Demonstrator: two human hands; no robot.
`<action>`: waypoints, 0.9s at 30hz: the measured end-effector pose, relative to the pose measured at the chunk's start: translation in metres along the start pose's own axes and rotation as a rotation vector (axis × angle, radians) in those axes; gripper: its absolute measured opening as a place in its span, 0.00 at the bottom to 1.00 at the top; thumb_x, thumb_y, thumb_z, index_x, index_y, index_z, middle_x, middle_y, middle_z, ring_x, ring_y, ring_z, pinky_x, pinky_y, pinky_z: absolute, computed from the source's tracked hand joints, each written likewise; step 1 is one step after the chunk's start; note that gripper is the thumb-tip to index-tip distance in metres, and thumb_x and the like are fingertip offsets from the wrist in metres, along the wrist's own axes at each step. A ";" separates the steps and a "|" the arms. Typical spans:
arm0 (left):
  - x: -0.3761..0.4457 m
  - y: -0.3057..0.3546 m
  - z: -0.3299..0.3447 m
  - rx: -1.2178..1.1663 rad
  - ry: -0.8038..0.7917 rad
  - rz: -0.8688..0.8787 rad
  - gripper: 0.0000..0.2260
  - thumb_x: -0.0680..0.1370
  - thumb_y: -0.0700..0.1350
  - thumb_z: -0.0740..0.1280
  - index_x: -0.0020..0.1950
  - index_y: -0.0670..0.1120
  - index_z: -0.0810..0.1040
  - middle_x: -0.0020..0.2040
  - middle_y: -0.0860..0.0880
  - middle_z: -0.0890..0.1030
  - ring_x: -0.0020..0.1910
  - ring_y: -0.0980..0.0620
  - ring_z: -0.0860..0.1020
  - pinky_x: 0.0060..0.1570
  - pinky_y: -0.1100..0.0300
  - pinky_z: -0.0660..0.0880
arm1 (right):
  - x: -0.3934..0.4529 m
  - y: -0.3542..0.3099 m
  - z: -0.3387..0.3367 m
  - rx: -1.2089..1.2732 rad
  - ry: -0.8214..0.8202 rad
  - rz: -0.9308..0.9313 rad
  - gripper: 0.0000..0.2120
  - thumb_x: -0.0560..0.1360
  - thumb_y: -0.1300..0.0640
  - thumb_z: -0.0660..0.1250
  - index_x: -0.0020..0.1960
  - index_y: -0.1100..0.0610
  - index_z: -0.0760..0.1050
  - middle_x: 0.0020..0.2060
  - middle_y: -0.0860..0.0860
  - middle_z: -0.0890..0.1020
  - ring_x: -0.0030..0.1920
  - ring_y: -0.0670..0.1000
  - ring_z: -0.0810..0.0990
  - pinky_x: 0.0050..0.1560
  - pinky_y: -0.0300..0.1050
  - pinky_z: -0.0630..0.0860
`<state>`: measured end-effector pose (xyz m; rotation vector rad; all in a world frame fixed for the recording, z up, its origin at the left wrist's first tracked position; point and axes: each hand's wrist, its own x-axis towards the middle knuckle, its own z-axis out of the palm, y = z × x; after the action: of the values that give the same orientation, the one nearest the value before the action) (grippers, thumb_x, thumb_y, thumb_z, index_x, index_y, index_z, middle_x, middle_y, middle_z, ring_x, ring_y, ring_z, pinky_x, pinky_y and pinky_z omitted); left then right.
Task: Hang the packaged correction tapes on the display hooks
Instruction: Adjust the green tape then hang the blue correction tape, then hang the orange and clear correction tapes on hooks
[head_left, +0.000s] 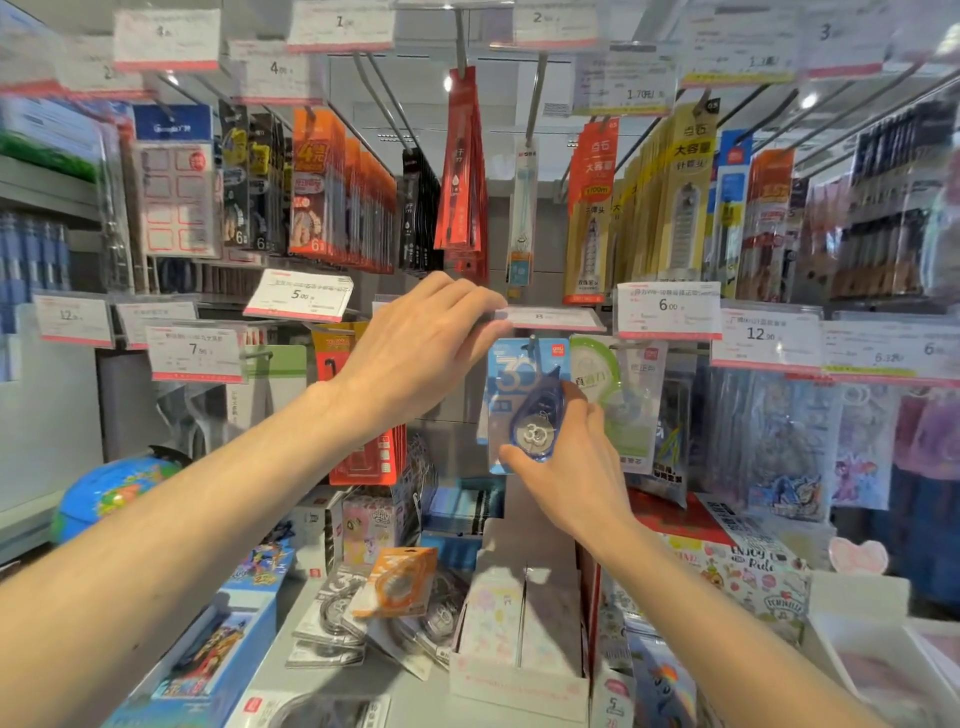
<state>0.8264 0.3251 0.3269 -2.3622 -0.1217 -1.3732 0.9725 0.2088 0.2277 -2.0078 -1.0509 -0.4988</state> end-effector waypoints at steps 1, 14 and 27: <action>0.000 0.000 0.000 -0.005 0.002 -0.001 0.18 0.84 0.57 0.55 0.62 0.47 0.77 0.55 0.52 0.82 0.54 0.49 0.76 0.43 0.55 0.75 | 0.002 0.001 0.002 -0.019 -0.015 0.014 0.39 0.72 0.39 0.71 0.72 0.57 0.59 0.66 0.55 0.67 0.61 0.60 0.76 0.55 0.55 0.77; -0.008 0.001 0.005 0.001 0.001 0.038 0.18 0.84 0.56 0.56 0.62 0.46 0.76 0.58 0.51 0.80 0.53 0.48 0.77 0.44 0.50 0.77 | 0.007 0.014 0.009 -0.018 -0.114 0.062 0.37 0.72 0.35 0.69 0.69 0.59 0.65 0.66 0.56 0.69 0.60 0.58 0.76 0.51 0.50 0.76; -0.150 0.007 0.038 -0.254 -0.178 -0.414 0.10 0.80 0.48 0.67 0.61 0.50 0.76 0.49 0.55 0.80 0.45 0.54 0.77 0.47 0.53 0.76 | -0.042 0.015 0.034 -0.062 -0.422 0.086 0.18 0.76 0.44 0.67 0.62 0.51 0.74 0.55 0.50 0.80 0.56 0.54 0.79 0.53 0.47 0.72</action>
<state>0.7821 0.3521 0.1813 -2.7840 -0.5442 -1.4205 0.9600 0.2095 0.1730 -2.2609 -1.1999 -0.0585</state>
